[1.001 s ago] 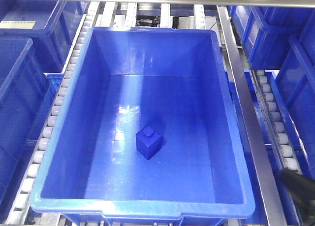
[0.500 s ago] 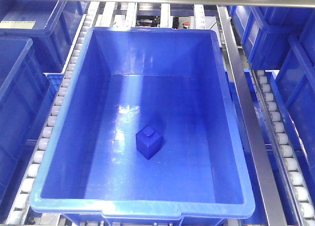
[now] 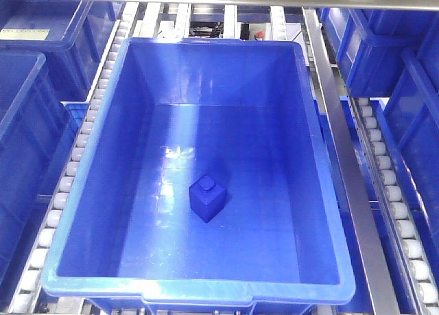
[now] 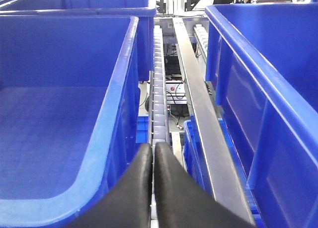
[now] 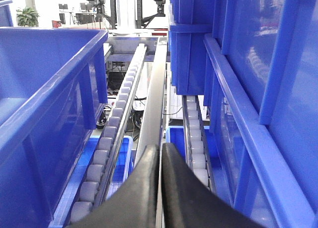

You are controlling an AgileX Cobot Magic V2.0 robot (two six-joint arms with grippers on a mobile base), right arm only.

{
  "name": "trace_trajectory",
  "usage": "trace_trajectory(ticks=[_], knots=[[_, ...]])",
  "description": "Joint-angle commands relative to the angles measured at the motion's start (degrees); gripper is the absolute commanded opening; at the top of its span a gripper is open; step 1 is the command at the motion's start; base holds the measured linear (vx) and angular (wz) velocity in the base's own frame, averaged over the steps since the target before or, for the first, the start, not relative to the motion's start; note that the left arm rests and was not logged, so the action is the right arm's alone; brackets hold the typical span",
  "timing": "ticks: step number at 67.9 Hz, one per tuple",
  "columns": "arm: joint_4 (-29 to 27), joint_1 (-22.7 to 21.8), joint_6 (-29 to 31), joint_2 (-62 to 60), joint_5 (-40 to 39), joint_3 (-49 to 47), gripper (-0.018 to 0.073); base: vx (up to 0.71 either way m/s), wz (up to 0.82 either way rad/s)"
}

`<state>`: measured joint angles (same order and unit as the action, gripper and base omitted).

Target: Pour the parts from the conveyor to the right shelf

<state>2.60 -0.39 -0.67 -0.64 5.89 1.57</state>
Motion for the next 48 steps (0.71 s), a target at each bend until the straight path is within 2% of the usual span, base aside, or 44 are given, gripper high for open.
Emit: trace_trajectory(ticks=[1,48], knots=[[0.36,-0.32,0.03,-1.11,-4.09,0.05,-0.0011,0.0,0.0],[0.1,-0.32,0.03,-1.0,-4.09,0.05,-0.0011,0.0,0.0]])
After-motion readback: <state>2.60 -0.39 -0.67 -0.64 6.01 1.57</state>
